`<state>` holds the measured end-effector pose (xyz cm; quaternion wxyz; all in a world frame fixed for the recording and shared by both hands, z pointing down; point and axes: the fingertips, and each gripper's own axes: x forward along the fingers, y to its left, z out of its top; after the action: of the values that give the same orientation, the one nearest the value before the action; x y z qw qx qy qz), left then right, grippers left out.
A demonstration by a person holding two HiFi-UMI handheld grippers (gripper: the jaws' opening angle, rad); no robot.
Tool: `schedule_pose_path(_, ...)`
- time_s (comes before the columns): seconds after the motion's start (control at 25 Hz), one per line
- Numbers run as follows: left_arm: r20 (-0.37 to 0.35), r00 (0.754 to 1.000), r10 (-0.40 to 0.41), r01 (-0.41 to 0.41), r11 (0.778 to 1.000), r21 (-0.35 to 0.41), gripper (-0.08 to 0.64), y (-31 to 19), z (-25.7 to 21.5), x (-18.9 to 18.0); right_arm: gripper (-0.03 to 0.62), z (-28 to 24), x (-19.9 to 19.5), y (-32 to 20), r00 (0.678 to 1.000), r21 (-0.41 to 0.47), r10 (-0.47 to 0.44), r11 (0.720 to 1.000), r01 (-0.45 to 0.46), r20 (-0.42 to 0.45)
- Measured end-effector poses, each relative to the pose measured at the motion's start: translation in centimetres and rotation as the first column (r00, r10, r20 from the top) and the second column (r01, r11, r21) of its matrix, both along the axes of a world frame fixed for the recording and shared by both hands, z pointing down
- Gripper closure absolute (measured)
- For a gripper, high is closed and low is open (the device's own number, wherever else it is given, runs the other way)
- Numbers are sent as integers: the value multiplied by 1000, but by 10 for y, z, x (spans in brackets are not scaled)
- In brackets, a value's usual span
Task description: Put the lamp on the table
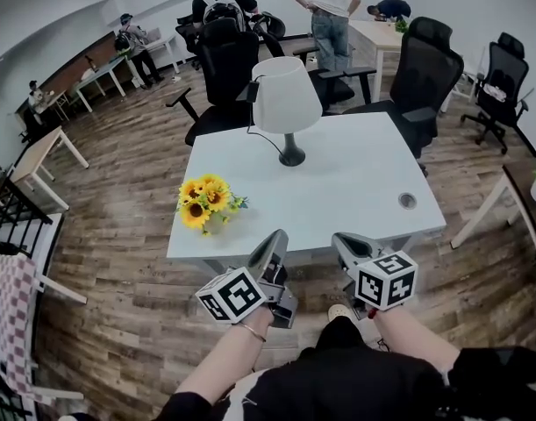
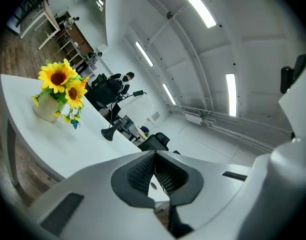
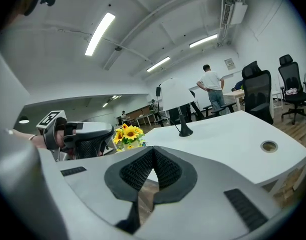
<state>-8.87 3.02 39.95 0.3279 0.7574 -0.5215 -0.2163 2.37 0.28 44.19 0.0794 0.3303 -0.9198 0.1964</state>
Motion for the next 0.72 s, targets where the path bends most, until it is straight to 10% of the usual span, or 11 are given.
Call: schedule_pose_path(0.72, -15, 1000, -19, 18, 1000, -12, 545, -3, 8, -12, 577, 12, -9, -6, 1000, -28, -12, 1000, 11, -28)
